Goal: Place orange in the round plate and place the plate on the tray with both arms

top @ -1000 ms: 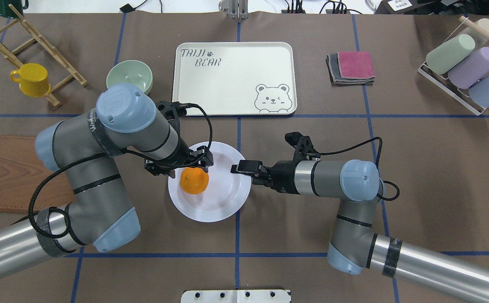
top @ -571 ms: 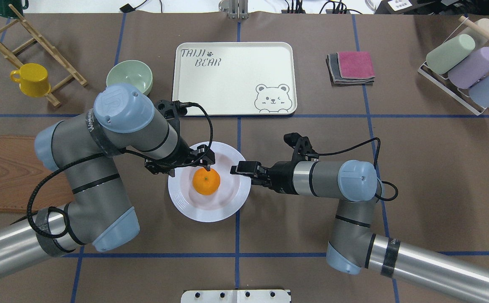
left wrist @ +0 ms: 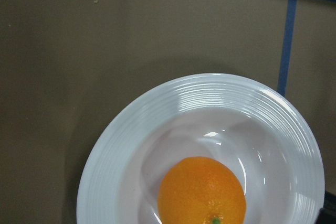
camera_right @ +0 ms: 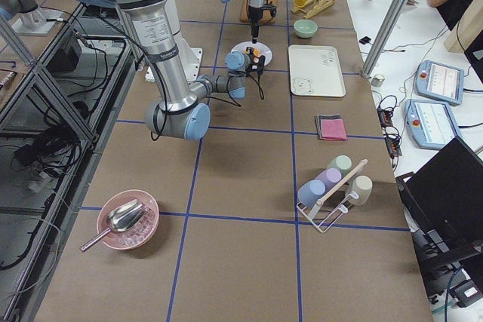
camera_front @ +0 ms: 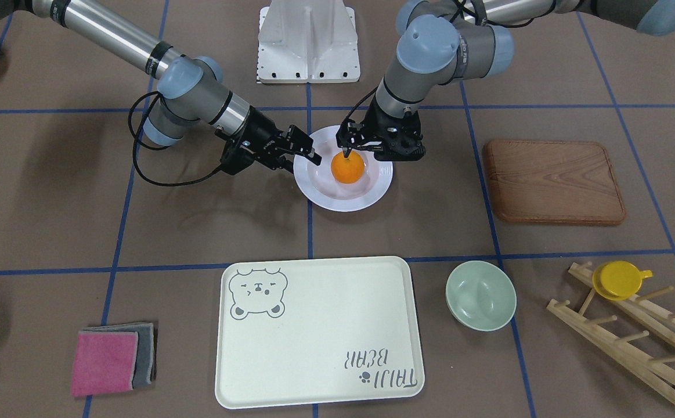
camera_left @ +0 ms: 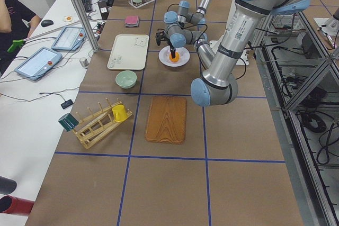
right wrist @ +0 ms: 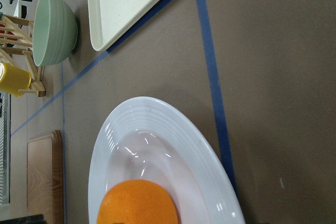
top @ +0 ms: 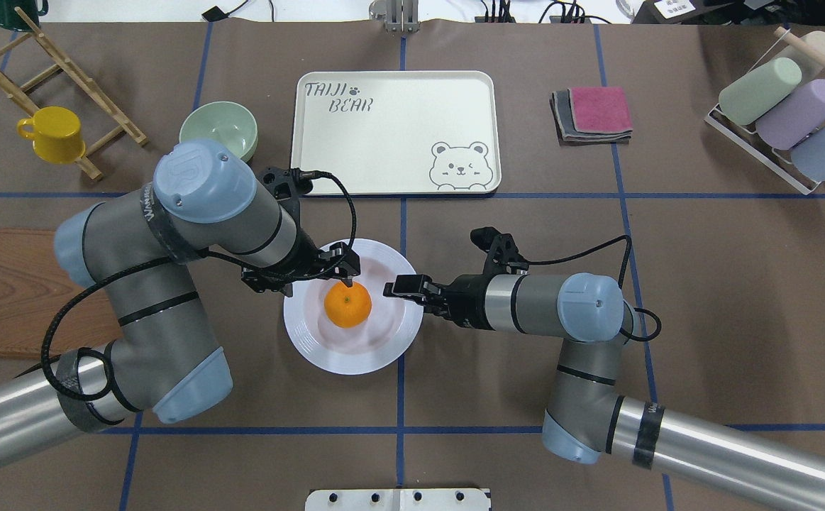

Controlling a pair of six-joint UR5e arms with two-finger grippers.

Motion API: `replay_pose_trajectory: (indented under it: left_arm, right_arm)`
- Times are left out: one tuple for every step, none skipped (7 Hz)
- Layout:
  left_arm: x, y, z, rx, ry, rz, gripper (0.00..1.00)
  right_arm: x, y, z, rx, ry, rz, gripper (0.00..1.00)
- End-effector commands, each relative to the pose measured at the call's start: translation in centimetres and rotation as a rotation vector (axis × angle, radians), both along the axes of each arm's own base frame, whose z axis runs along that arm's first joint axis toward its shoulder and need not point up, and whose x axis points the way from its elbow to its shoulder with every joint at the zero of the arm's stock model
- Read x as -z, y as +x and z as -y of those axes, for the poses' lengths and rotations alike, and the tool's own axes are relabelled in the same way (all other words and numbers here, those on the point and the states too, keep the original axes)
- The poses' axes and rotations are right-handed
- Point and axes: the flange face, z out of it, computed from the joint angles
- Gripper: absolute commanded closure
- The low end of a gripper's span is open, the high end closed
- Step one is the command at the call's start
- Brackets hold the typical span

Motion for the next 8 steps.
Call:
replay_pose_trajectory:
  left_arm:
    - [0.2, -1.1, 0.9, 0.003, 0.019, -0.007, 0.03]
    - [0.7, -3.0, 2.3, 0.009, 0.044, -0.019, 0.03]
    - [0.7, -5.4, 4.3, 0.001, 0.046, -0.037, 0.03]
    - [1.4, -8.6, 6.3, -0.01, 0.055, -0.071, 0.04]
    - [0.7, -11.1, 7.2, -0.013, 0.081, -0.077, 0.04]
    - [-0.1, -12.9, 6.9, -0.019, 0.122, -0.074, 0.04]
    - [-0.4, -14.8, 7.3, -0.01, 0.158, -0.071, 0.04]
    - [-1.2, -16.3, 8.1, -0.003, 0.183, -0.06, 0.04]
  right_arm:
    - [0.7, 0.2, -0.2, 0.002, 0.01, 0.035, 0.62]
    - [1.1, 0.8, -0.3, 0.0, 0.014, 0.085, 0.82]
    - [1.4, 1.2, -0.2, -0.001, 0.002, 0.106, 0.96]
    - [1.7, 1.5, -0.1, -0.003, 0.004, 0.115, 1.0]
    - [2.1, 1.5, -0.1, -0.005, 0.006, 0.124, 1.0]
    - [2.7, 2.0, 0.0, -0.016, -0.003, 0.144, 1.0]
    - [3.4, 2.9, 0.1, -0.06, -0.021, 0.217, 1.0]
    - [3.9, 4.4, 0.5, -0.126, -0.079, 0.344, 1.0]
